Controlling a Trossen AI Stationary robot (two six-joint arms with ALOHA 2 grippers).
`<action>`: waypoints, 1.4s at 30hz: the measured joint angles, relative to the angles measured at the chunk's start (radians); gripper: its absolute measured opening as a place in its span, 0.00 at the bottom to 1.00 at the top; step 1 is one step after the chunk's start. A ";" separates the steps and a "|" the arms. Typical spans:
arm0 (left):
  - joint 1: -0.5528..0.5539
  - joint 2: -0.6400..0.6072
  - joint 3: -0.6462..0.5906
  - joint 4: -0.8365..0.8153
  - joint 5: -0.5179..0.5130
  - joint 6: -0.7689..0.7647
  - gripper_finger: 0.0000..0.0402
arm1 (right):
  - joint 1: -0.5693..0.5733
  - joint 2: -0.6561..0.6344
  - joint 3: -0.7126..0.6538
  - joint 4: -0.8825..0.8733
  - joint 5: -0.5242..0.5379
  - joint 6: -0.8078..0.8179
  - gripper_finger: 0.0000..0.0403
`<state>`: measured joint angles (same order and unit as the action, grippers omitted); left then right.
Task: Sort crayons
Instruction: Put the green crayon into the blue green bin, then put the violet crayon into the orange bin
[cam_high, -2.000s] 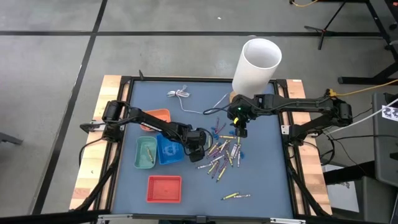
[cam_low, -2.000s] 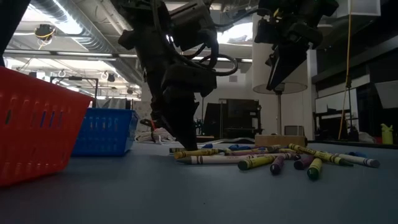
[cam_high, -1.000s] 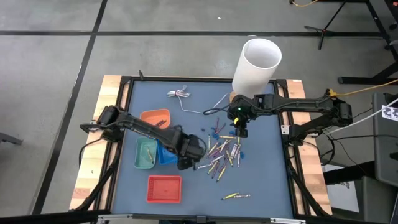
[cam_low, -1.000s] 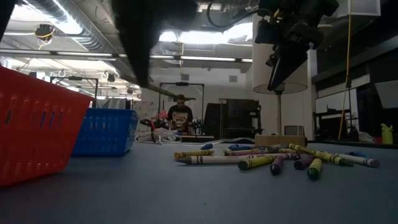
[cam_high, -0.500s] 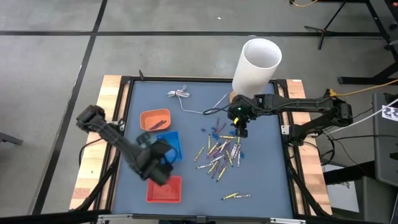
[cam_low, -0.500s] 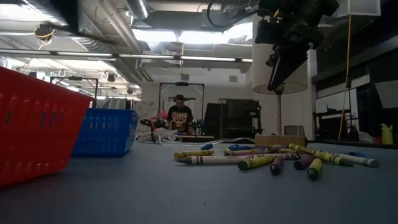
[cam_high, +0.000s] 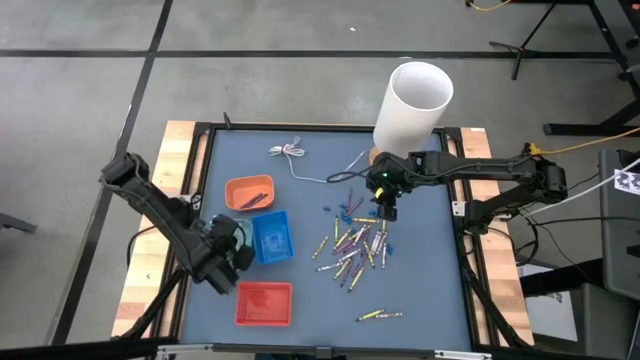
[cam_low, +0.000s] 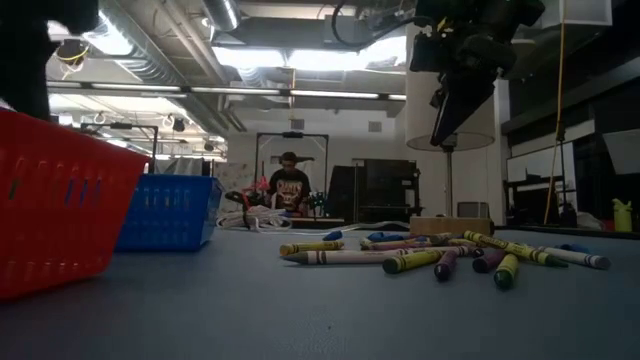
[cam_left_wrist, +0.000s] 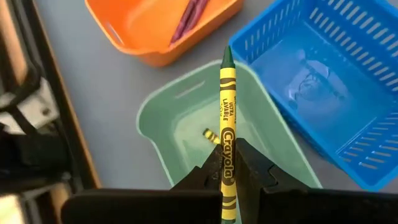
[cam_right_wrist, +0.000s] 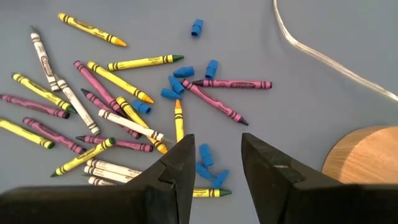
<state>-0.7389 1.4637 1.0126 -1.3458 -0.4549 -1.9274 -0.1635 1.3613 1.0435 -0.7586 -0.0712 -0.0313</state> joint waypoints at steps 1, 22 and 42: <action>-0.001 -0.005 -0.020 0.017 0.006 -0.007 0.01 | 0.000 0.000 0.000 0.000 0.000 0.007 0.32; 0.007 -0.006 -0.130 0.164 0.128 -0.003 0.20 | 0.000 0.000 0.000 0.002 0.000 0.030 0.32; 0.008 -0.085 -0.130 0.199 -0.198 0.120 0.25 | 0.000 0.000 0.000 0.025 0.000 0.028 0.32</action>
<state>-0.7307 1.3791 0.8829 -1.1471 -0.6525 -1.8076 -0.1635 1.3613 1.0436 -0.7334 -0.0715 -0.0036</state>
